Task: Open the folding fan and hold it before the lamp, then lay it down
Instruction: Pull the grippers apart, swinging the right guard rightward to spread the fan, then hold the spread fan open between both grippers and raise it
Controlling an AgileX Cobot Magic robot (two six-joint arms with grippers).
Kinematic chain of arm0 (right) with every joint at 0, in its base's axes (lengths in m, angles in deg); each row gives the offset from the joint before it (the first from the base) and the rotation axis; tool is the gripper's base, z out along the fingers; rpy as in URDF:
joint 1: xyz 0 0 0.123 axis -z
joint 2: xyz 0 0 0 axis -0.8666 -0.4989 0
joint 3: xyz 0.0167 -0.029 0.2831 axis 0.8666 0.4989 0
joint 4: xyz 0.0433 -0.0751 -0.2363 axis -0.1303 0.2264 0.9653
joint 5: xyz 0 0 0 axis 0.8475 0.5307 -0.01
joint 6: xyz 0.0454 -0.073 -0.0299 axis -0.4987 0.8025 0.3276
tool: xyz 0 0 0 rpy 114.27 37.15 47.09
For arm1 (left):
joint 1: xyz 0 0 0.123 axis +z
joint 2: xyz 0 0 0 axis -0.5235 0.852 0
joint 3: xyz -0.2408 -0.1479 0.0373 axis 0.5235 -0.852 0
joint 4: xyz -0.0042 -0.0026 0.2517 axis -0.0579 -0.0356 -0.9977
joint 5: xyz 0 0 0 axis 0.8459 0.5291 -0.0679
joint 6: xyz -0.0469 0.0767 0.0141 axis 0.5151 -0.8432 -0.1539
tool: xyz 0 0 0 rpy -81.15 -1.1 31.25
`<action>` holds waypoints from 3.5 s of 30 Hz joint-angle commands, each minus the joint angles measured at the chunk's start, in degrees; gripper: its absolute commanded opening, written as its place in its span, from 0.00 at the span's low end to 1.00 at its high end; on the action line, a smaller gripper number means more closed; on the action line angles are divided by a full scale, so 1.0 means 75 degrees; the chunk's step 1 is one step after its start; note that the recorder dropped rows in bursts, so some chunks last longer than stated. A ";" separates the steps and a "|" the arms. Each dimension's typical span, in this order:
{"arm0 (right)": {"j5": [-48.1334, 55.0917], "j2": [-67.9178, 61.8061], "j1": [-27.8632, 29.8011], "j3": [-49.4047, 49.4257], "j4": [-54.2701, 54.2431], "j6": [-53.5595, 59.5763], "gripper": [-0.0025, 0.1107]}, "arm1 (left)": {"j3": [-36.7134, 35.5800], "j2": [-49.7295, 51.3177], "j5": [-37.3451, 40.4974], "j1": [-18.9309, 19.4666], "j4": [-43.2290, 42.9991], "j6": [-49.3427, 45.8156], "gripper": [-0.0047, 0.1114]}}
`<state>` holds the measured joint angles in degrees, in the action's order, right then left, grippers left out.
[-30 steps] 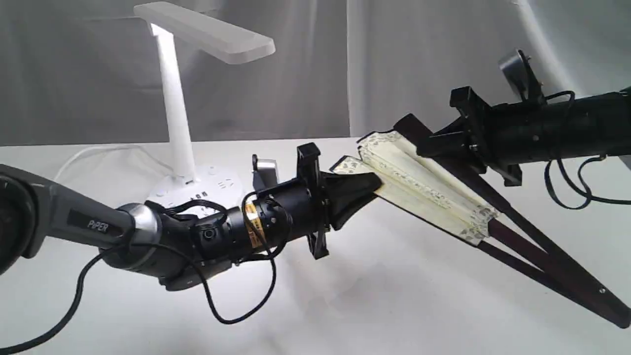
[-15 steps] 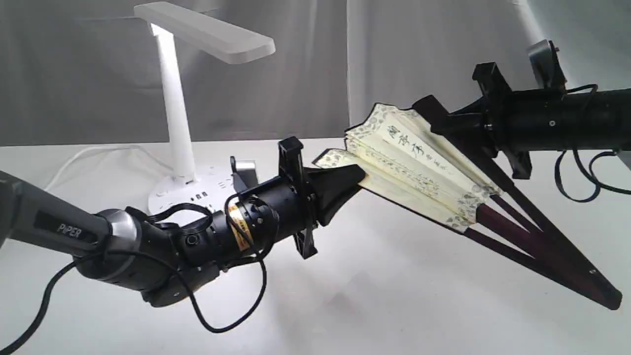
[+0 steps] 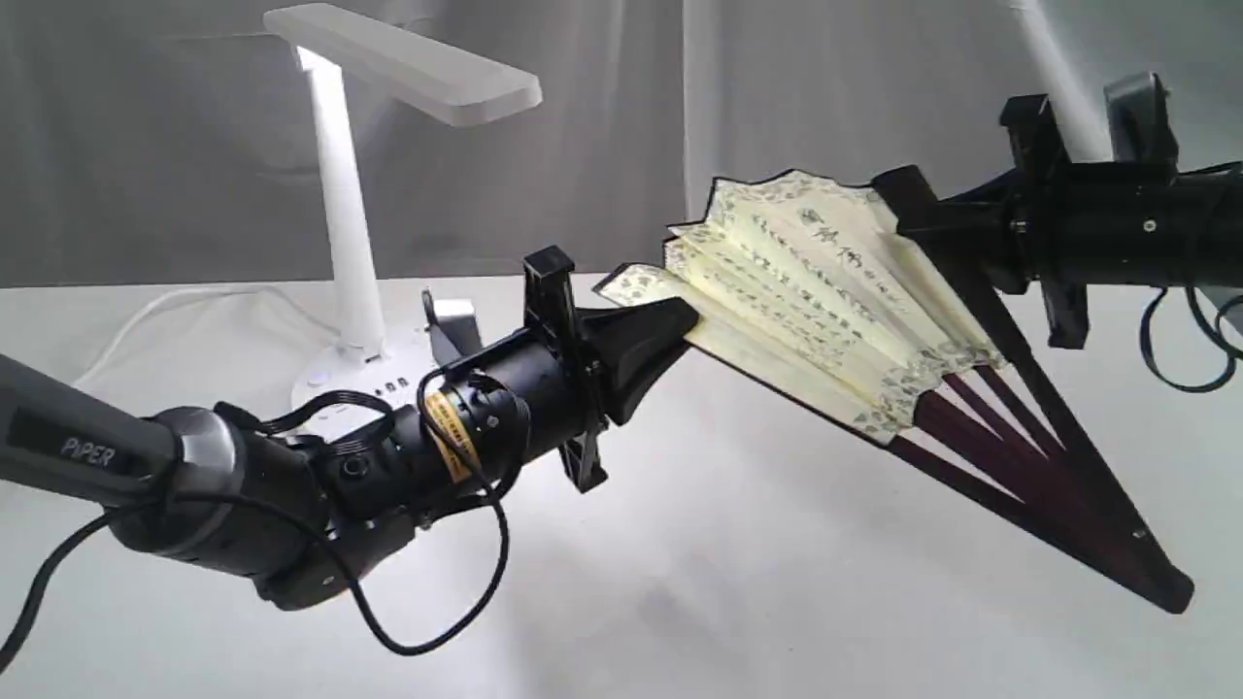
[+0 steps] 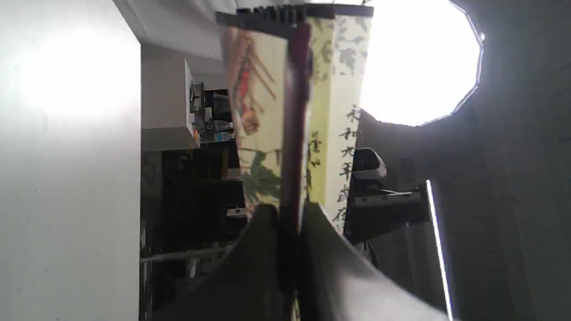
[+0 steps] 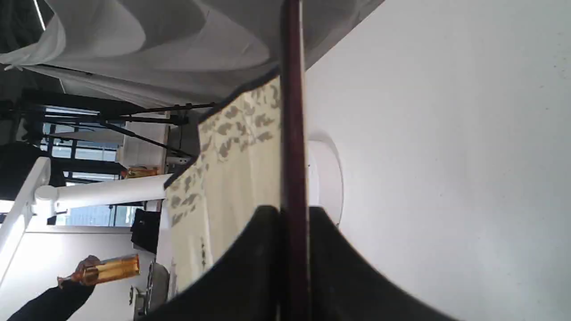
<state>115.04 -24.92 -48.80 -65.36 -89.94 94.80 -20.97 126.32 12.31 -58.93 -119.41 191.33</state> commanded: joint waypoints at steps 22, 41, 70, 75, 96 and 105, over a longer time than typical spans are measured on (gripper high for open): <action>0.1052 0.0043 0.1102 0.0442 0.0182 0.0090 0.02 | -0.2461 -0.1607 -0.0148 -0.0708 0.3044 -0.1618 0.04; 0.1423 0.0043 0.1657 0.0461 0.0188 0.0090 0.02 | -0.3422 -0.2506 -0.0148 -0.2383 0.7616 -0.2766 0.04; 0.1423 0.0043 0.2730 0.0461 -0.0178 0.0084 0.02 | -0.2743 -0.2540 -0.0148 -0.2518 1.0193 -0.3443 0.04; 0.1343 0.0043 0.2793 0.0461 -0.0193 0.0084 0.02 | -0.2743 -0.2540 -0.0148 -0.2518 1.0512 -0.3443 0.04; 0.0618 0.0043 0.3114 0.0461 -0.0161 -0.0294 0.02 | -0.2743 -0.2554 -0.0148 -0.2518 1.0711 -0.3397 0.04; 0.0905 0.0043 0.3378 0.0461 0.0209 -0.0292 0.02 | -0.2743 -0.2587 -0.0148 -0.2518 1.0528 -0.3397 0.04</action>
<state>124.88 -24.92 -24.66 -62.01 -90.32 89.99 -41.75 108.13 15.16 -78.37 -44.82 164.39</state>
